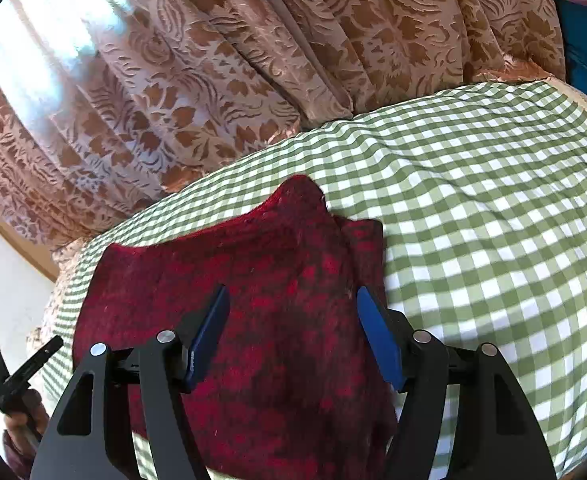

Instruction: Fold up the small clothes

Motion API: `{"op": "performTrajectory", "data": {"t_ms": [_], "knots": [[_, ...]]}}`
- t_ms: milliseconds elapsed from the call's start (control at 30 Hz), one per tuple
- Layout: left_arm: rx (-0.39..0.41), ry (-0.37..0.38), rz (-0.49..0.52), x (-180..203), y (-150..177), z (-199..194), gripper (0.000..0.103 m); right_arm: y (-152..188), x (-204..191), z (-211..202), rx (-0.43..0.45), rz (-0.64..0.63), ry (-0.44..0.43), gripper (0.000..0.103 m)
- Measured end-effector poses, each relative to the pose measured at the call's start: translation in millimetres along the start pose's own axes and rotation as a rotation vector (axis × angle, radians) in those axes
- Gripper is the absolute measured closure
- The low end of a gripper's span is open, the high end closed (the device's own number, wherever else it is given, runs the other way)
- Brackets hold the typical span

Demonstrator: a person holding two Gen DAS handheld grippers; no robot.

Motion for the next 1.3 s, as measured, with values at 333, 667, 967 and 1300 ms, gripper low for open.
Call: {"op": "performTrajectory", "data": {"t_ms": [333,667,967,1300], "knots": [[-0.07,0.107,-0.019,5.0,-44.1,39.9,0.043,-43.1,-1.1,42.3,-0.037,0.013,0.072,0.038],[-0.171,0.237,-0.024,24.4,-67.5,84.1,0.088,-48.8,1.3,70.2,-0.096,-0.006,0.138,0.083],[-0.023,-0.063,0.016,53.5,-41.4,95.9,0.085,-33.9,13.2,91.4,-0.055,-0.011,0.259,0.088],[0.1,-0.15,0.012,48.7,-28.3,35.3,0.066,-33.5,12.9,79.0,-0.016,0.005,0.22,0.057]]}}
Point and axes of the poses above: each gripper's, at about its wrist camera, not at the fingertips, and z roughly the way its jaws point, x to its right, y to its underside, the point moved 2 cm from there along z, roughly the way its jaws point, and after that the axes turned 12 degrees about -x, right-handed, at the moved point
